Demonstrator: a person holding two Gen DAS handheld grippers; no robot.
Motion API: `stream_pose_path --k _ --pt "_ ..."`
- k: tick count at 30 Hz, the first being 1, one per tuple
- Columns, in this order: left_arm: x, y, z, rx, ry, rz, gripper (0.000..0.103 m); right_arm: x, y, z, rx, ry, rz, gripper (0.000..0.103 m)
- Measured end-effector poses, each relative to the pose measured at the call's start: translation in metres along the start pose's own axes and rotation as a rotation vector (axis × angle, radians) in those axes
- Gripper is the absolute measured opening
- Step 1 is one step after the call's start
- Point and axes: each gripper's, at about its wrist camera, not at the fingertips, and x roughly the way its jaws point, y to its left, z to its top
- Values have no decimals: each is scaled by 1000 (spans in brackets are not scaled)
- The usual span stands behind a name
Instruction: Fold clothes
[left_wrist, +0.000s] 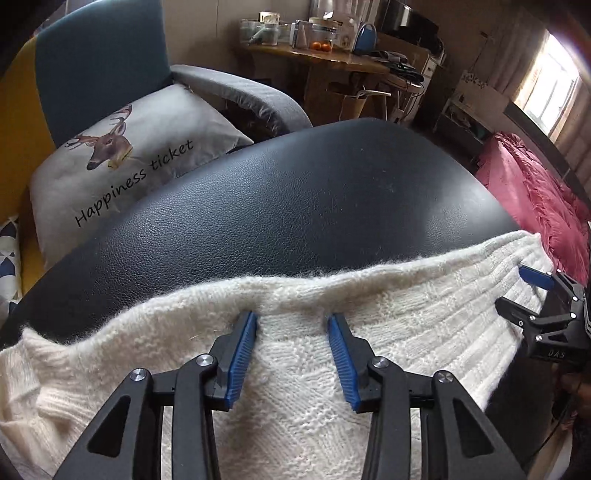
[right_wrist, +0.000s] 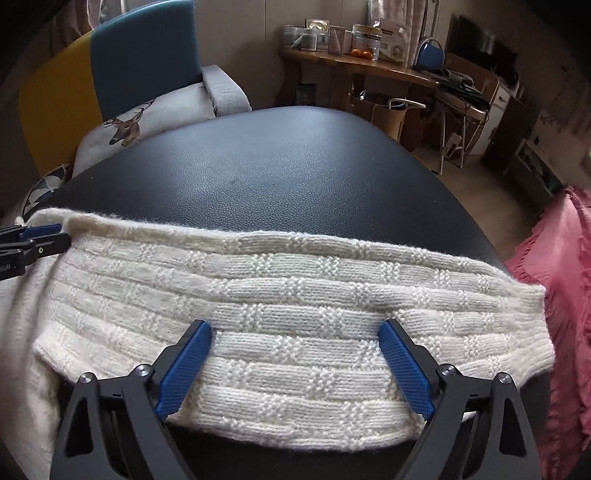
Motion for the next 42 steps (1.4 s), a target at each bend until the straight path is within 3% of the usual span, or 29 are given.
stream_pose_path --k 6,11,18,22,25,28,31,37,40,42 --pt "-16 -6 -3 19 -18 21 43 4 2 7 1 27 -2 98" --pt "-77 42 -31 -117 -112 21 43 -25 22 10 -31 2 51 96" --pt "-126 115 -95 -231 -115 75 41 -86 149 -11 -319 -45 444 96" --pt "-128 128 -110 -219 -101 109 41 -88 225 -26 -467 -20 480 96" --pt "-118 137 -106 -232 -77 122 41 -60 249 -19 -455 51 456 96" --pt "-99 150 -106 -248 -27 164 41 -31 250 -20 -437 101 369 97" --pt "-97 154 -113 -241 -63 162 42 -33 247 -34 -447 69 334 97" --pt "-95 151 -112 -221 -74 193 43 -29 247 -36 -431 70 332 103" --pt "-106 146 -105 -233 -27 231 41 -42 240 -32 -408 105 384 103" --pt "-132 141 -116 -256 -70 203 41 -68 224 -37 -370 96 483 103"
